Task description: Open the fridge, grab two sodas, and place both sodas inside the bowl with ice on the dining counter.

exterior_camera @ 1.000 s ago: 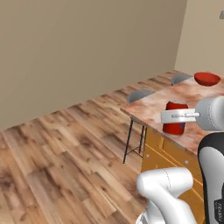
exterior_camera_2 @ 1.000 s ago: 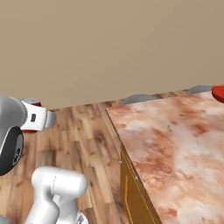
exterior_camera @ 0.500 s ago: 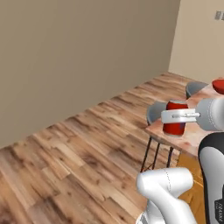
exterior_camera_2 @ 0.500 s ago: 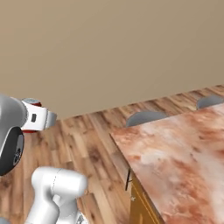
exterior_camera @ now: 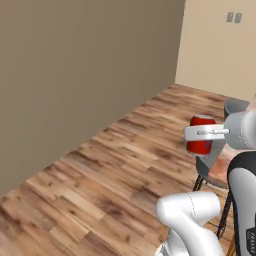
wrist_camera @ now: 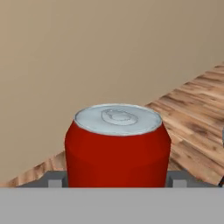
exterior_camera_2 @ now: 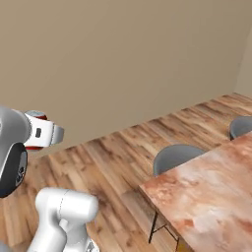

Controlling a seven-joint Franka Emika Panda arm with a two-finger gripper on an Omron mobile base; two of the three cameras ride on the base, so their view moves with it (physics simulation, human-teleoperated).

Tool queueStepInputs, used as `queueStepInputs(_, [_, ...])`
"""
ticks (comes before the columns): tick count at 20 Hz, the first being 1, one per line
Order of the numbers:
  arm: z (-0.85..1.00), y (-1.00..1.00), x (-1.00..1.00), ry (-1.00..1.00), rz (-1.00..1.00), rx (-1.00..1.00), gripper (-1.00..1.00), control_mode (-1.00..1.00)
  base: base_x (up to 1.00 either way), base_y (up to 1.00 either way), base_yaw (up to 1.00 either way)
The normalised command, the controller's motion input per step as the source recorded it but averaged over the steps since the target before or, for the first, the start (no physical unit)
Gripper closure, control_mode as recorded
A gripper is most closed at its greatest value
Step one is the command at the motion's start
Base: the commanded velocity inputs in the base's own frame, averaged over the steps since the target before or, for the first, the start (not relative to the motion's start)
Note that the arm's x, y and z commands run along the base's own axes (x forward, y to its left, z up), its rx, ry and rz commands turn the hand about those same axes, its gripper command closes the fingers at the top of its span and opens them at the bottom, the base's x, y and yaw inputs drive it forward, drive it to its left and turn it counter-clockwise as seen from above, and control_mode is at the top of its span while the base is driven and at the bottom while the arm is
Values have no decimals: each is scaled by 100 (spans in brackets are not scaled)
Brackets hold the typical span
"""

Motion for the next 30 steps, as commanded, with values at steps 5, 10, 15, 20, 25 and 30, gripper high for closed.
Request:
queueStepInputs(5, [0,0,0,0,0,0,100,100,76,85,-36])
queueStepInputs(10, [0,0,0,0,0,0,100,100,70,79,-42])
queueStepInputs(15, [0,0,0,0,0,0,100,100,61,69,-48])
queueStepInputs(20, [0,0,0,0,0,0,100,100,59,59,-52])
queueStepInputs(25, [0,0,0,0,0,0,100,100,72,47,-52])
queueStepInputs(30, [0,0,0,0,0,0,100,100,73,46,-51])
